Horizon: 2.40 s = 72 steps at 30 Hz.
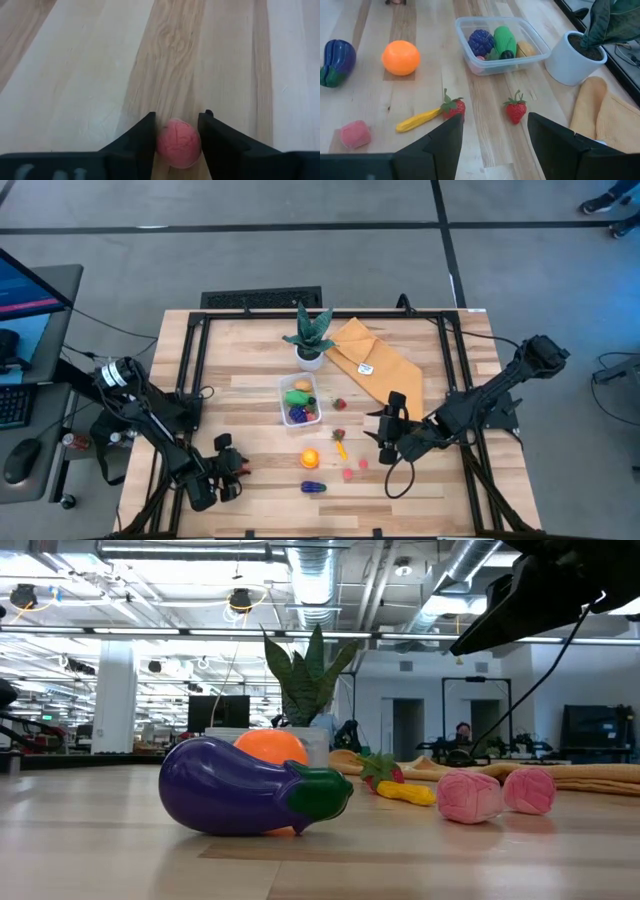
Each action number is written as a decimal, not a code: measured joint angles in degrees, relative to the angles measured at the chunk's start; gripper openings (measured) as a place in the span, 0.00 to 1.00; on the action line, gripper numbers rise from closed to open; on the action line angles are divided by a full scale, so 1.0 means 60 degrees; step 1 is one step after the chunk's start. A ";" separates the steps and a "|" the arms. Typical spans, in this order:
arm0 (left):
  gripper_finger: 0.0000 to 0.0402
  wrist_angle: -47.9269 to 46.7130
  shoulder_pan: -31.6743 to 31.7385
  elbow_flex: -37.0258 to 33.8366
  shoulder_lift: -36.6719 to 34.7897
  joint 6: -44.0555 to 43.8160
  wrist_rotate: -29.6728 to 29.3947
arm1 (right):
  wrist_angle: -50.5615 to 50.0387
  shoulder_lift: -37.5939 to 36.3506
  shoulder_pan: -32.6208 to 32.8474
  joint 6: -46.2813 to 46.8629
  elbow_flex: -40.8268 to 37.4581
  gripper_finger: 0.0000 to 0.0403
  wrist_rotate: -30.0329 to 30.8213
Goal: Pick and placing Produce into tupperware
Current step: Put the left peach into the transparent bin
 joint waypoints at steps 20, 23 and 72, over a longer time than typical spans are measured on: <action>0.25 -0.0013 0.0336 0.0004 0.0002 0.0591 -0.0447 | 0.0036 0.0000 0.0000 -0.0018 0.0002 0.54 0.0097; 0.24 -0.0078 0.0616 -0.0014 -0.0116 0.0864 -0.0750 | 0.0040 0.0004 -0.0003 -0.0018 0.0002 0.54 0.0221; 0.24 0.4131 0.9283 -0.0022 -0.2014 1.0378 0.0763 | 0.0034 0.0007 -0.0018 -0.0091 -0.0343 0.54 0.0324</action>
